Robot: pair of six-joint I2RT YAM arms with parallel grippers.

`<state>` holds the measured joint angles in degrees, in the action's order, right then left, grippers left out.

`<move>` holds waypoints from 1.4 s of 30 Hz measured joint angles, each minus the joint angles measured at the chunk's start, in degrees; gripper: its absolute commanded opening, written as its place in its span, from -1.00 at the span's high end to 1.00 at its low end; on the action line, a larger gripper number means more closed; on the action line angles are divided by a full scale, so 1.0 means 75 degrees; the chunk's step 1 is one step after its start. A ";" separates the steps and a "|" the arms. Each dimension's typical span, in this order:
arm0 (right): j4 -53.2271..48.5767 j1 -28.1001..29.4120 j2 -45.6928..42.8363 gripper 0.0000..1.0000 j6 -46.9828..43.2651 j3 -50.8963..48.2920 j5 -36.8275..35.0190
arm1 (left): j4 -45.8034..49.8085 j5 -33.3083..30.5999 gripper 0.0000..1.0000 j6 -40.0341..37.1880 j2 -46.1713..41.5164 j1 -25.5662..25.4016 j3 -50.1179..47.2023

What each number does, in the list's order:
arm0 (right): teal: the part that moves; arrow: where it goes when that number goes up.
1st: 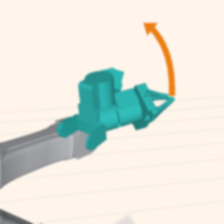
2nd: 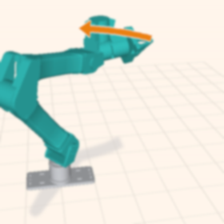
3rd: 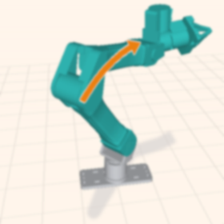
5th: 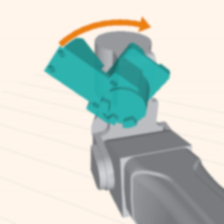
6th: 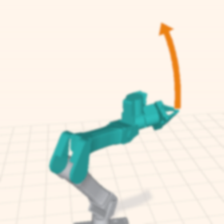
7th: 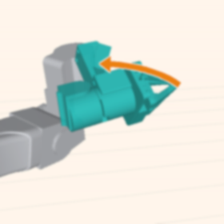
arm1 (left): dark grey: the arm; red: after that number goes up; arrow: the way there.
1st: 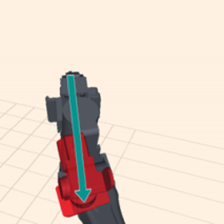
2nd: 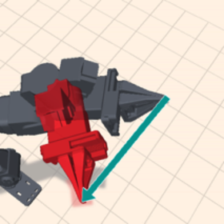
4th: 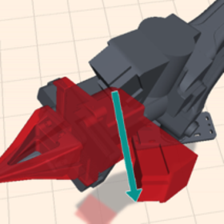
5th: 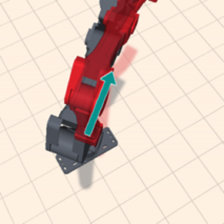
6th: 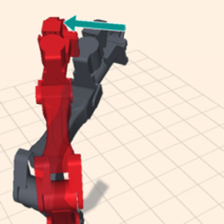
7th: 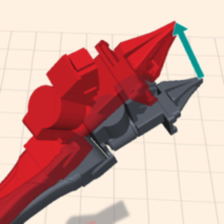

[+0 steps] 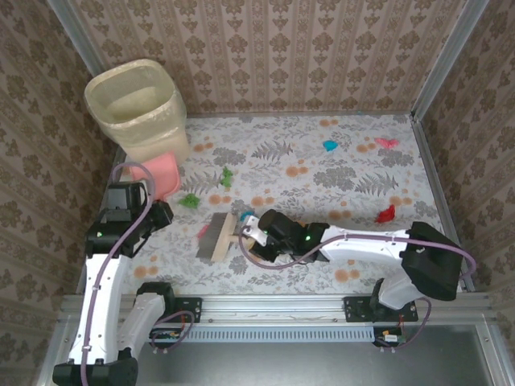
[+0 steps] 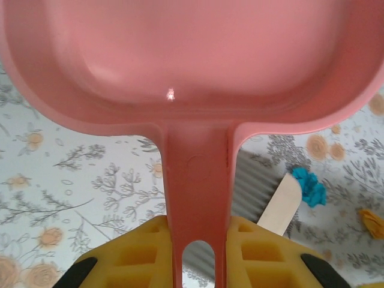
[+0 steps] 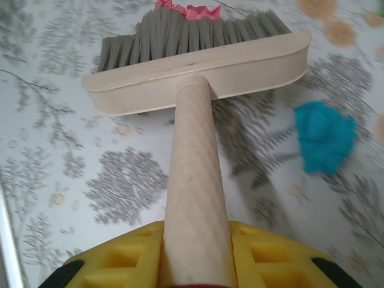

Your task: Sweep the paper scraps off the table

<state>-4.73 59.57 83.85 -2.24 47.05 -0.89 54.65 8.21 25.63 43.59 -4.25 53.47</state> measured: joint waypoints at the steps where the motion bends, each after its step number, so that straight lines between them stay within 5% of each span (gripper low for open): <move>1: -0.0009 -0.0128 -0.0157 1.00 0.0085 -0.0146 -0.0035 | -0.0067 0.0122 1.00 0.0000 0.0047 -0.0044 -0.0032; 12: 0.0035 -0.1381 -0.1116 1.00 0.1303 -0.1195 -0.0227 | -0.0650 0.0784 1.00 0.0425 0.0239 -0.1763 -0.0227; 20: 0.0087 -0.2617 -0.1311 1.00 0.2454 -0.1253 -0.0201 | -0.1134 0.0388 1.00 0.0796 0.0877 -0.3290 -0.0251; 31: -0.0090 -0.4065 -0.0851 1.00 0.3899 -0.0525 0.0312 | -0.1320 -0.0437 1.00 0.0848 0.1731 -0.4479 -0.0277; 42: -0.0396 -0.4692 -0.0391 1.00 0.5473 0.0583 0.1306 | -0.0501 -0.1361 1.00 0.0758 0.2815 -0.5694 -0.0172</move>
<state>-7.70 24.38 80.93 38.81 51.42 8.91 50.89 -2.00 31.31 64.71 -46.96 52.18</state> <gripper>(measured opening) 0.257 0.191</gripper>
